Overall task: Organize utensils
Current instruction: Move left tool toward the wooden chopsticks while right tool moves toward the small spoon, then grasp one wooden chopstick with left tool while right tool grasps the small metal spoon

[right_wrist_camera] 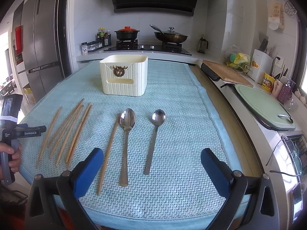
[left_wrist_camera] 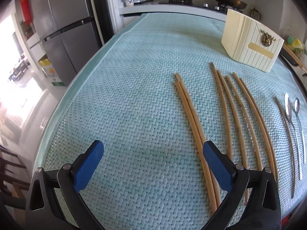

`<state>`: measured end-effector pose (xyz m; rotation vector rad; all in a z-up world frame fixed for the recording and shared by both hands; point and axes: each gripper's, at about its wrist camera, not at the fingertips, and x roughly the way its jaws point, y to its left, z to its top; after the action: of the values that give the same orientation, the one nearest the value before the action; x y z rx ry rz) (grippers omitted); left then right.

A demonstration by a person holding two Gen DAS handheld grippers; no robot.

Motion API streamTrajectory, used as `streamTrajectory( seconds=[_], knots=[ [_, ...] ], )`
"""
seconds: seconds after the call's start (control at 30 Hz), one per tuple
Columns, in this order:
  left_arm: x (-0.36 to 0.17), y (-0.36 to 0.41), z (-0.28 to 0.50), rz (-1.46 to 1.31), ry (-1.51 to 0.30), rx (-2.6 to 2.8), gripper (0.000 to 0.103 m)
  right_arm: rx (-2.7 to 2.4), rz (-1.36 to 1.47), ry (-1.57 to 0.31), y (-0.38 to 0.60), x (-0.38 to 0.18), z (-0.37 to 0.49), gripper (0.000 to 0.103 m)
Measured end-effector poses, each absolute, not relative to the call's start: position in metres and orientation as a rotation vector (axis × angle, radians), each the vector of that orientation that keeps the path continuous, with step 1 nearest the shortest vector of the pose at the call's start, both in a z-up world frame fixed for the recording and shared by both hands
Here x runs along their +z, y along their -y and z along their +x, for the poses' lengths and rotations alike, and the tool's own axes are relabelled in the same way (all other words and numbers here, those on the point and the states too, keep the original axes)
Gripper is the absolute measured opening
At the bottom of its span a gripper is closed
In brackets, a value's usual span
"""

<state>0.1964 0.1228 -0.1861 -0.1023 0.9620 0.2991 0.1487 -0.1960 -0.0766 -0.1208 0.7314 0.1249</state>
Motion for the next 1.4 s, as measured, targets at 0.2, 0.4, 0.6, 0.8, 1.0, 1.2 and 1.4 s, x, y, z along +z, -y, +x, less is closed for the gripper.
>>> streamTrajectory(
  seconds=[0.2,0.4,0.6,0.8,1.0,1.2,1.4],
  knots=[
    [-0.190,-0.123,0.201,-0.110,-0.973,0.290,0.103,0.140,-0.126,-0.743,0.189,-0.078,0.154,0.103],
    [-0.193,-0.124,0.209,-0.094,-0.969,0.272,0.103,0.153,-0.128,-0.745,0.185,-0.078,0.155,0.103],
    [-0.199,-0.127,0.215,-0.088,-0.981,0.288,0.103,0.153,-0.133,-0.751,0.183,-0.080,0.157,0.103],
    [-0.202,-0.140,0.225,-0.141,-1.011,0.250,0.103,0.128,-0.150,-0.747,0.189,-0.082,0.166,0.103],
    [-0.202,-0.149,0.243,-0.123,-1.047,0.203,0.103,0.067,-0.204,-0.853,0.210,-0.113,0.200,0.103],
    [-0.202,-0.150,0.248,-0.118,-1.060,0.194,0.103,0.078,-0.092,-0.938,0.235,-0.135,0.217,0.103],
    [-0.201,-0.151,0.265,-0.115,-1.083,0.188,0.103,0.161,0.031,-0.967,0.234,-0.143,0.256,0.103]
  ],
)
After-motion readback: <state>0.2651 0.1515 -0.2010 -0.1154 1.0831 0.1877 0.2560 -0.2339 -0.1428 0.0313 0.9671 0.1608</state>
